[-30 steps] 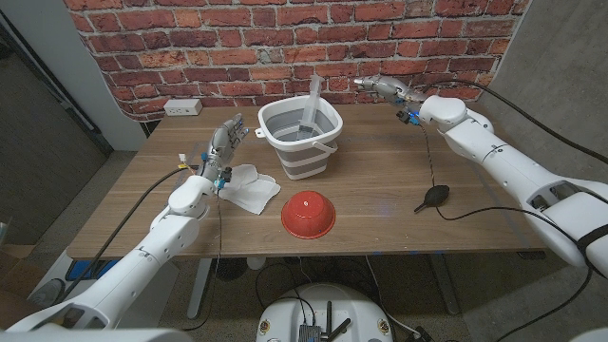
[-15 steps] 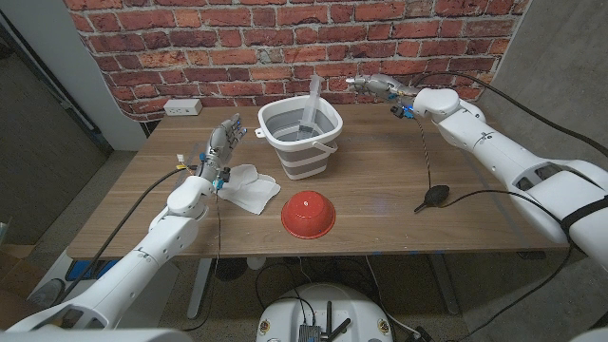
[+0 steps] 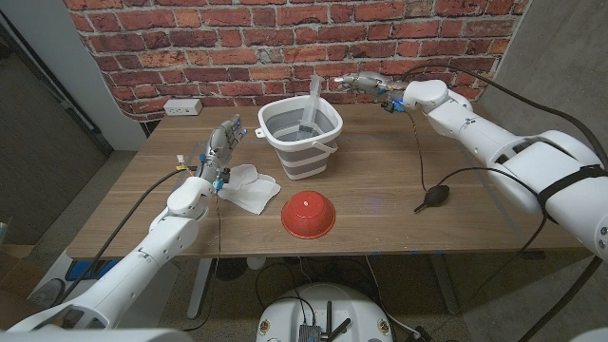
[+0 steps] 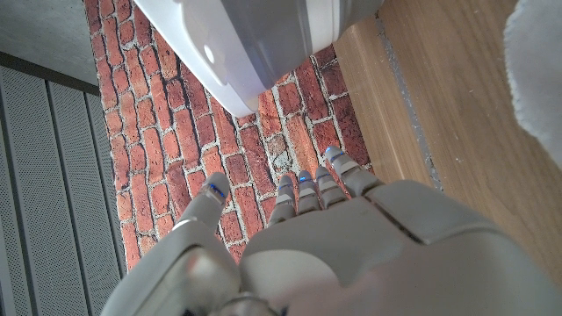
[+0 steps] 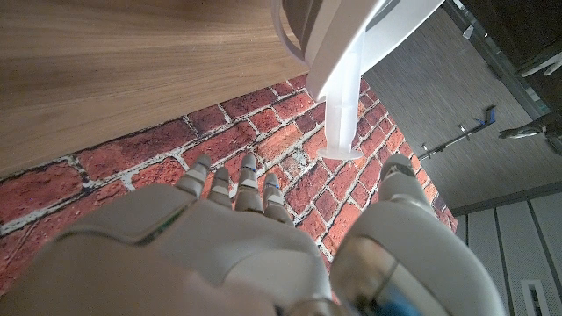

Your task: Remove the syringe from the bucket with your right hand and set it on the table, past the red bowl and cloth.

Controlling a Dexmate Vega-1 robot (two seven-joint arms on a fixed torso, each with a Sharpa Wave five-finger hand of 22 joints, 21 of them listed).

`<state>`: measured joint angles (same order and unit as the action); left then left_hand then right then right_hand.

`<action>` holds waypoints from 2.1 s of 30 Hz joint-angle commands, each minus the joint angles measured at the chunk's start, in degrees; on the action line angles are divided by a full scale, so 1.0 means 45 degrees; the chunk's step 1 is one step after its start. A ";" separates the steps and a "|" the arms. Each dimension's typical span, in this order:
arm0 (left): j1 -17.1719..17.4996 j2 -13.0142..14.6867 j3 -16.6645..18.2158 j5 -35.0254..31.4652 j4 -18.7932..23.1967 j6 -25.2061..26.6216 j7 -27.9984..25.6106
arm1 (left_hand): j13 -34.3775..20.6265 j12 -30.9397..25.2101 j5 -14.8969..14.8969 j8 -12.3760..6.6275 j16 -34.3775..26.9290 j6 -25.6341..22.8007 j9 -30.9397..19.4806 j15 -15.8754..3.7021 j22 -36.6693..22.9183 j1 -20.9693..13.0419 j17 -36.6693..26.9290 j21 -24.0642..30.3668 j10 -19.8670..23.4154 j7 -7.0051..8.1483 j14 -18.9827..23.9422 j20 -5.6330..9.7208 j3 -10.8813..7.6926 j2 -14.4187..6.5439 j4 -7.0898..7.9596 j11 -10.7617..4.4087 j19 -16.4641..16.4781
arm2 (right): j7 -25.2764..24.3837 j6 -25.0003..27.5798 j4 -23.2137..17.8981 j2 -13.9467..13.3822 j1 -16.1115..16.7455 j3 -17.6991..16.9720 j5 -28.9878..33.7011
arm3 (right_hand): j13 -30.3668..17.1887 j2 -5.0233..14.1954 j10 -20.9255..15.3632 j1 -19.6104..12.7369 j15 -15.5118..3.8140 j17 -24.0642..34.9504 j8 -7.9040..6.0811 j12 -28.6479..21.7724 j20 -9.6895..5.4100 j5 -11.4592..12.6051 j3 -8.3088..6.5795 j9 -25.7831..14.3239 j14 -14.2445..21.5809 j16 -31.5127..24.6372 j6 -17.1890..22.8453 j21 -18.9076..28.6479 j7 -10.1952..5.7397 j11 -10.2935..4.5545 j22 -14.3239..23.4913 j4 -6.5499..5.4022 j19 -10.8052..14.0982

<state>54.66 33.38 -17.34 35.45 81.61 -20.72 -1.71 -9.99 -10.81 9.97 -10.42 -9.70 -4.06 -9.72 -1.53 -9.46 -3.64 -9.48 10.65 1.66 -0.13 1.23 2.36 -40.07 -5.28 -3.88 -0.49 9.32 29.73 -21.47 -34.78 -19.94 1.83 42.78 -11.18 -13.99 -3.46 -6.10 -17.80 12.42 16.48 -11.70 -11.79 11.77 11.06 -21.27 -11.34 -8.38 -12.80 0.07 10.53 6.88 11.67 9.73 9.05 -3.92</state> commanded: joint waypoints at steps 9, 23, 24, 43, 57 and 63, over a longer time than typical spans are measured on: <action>0.0184 0.0016 -0.0027 0.0045 0.0214 0.0101 -0.0066 | -0.0027 -0.0055 0.0045 -0.0056 -0.0062 -0.0211 -0.0066 -0.0057 -0.0057 0.0168 -0.0011 0.0016 0.0118 -0.0026 -0.0001 0.0752 -0.0045 -0.0676 -0.0078 -0.0034 -0.0061 | 0.0015 -0.0946 0.2912 0.1526 -0.1569 0.1157 0.0371 | 0.0054 -0.0200 -0.0010 -0.0231 0.0052 0.0000 -0.0138 -0.0139 0.0026 0.0162 -0.0413 -0.0001 -0.0255 -0.0170 0.0222 0.0082 0.1113 0.0146 0.0031 -0.0009 -0.0179; 0.0283 0.0164 -0.0014 -0.0027 0.0478 0.0313 -0.0195 | -0.0028 -0.0062 0.0047 -0.0043 -0.0070 -0.0241 -0.0064 -0.0071 -0.0056 0.0204 -0.0013 0.0025 0.0158 -0.0021 0.0030 0.0747 -0.0064 -0.0693 -0.0085 -0.0038 -0.0065 | 0.0306 -0.0994 0.2928 0.1757 -0.1703 0.1438 0.0193 | -0.0011 -0.0328 -0.0890 -0.0325 0.0066 0.0001 -0.0196 -0.0276 0.0024 0.0190 -0.0608 -0.0049 0.0141 -0.0350 0.0588 0.0070 0.1124 0.0120 0.0019 -0.0032 -0.0109; 0.0278 0.0151 -0.0012 -0.0005 0.0460 0.0287 -0.0164 | -0.0028 -0.0064 0.0047 -0.0041 -0.0071 -0.0241 -0.0064 -0.0058 -0.0056 0.0207 -0.0014 0.0024 0.0165 -0.0021 0.0033 0.0751 -0.0065 -0.0695 -0.0084 -0.0028 -0.0069 | 0.0330 -0.0992 0.2928 0.1772 -0.1719 0.1459 0.0201 | -0.0023 -0.0344 -0.0926 -0.0302 0.0066 0.0000 -0.0192 -0.0265 0.0025 0.0182 -0.0609 -0.0055 0.0167 -0.0356 0.0593 0.0067 0.1126 0.0118 0.0018 -0.0035 -0.0113; 0.0216 0.0181 -0.0054 -0.0016 0.0405 0.0398 -0.0122 | -0.0029 -0.0061 0.0052 -0.0019 -0.0075 -0.0236 -0.0061 -0.0049 -0.0056 0.0215 -0.0008 0.0035 0.0185 -0.0020 0.0067 0.0735 -0.0099 -0.0729 -0.0106 -0.0020 -0.0059 | -0.0047 -0.0727 0.3004 0.2231 -0.1765 0.1610 0.0095 | -0.0217 -0.0396 -0.1650 -0.0191 0.0063 0.0058 -0.0323 -0.0264 0.0024 0.0151 -0.0754 -0.0155 0.0556 -0.0467 0.1106 0.0075 0.1146 0.0109 0.0018 -0.0024 -0.0085; 0.0278 0.0153 -0.0071 -0.0020 0.0409 0.0425 -0.0197 | -0.0031 -0.0057 0.0055 -0.0028 -0.0065 -0.0288 -0.0062 -0.0041 -0.0057 0.0194 0.0000 0.0038 0.0193 -0.0024 0.0066 0.0720 -0.0132 -0.0772 -0.0137 -0.0003 -0.0061 | -0.0640 -0.1024 0.2883 0.2227 -0.1541 0.1614 0.0162 | -0.0440 -0.0201 -0.3250 -0.0641 0.0006 0.0095 -0.0743 -0.0820 -0.0001 0.0210 -0.1016 -0.0275 0.2151 -0.1061 0.2154 0.0178 0.1135 -0.0485 0.0009 0.0059 0.0643; 0.0306 0.0179 -0.0065 -0.0013 0.0448 0.0449 -0.0198 | -0.0032 -0.0062 0.0053 -0.0031 -0.0063 -0.0309 -0.0063 -0.0050 -0.0057 0.0188 0.0002 0.0042 0.0211 -0.0024 0.0069 0.0726 -0.0139 -0.0774 -0.0152 -0.0009 -0.0056 | -0.0936 -0.1356 0.2559 0.2029 -0.1285 0.1498 0.0301 | -0.0626 -0.0057 -0.4246 -0.1069 -0.0236 0.0072 -0.1048 -0.1194 -0.0079 0.0216 -0.1210 -0.0359 0.3237 -0.1462 0.2865 0.0233 0.1119 -0.0991 0.0001 0.0107 0.1229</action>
<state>55.75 34.17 -17.58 35.36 83.48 -18.87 -2.44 -9.99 -10.81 9.97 -10.42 -9.70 -4.91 -9.72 -1.53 -9.46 -3.19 -9.34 10.65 2.16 -0.51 1.23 2.36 -40.56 -5.13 -4.36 -0.41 9.33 28.37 -25.01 -21.65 -9.95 -5.39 50.03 -10.71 -16.34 -3.90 -23.39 -21.44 11.82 16.64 -15.85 -16.42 11.27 11.95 -26.02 -12.67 4.53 -18.66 11.79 11.31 7.78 8.18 9.60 9.51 0.55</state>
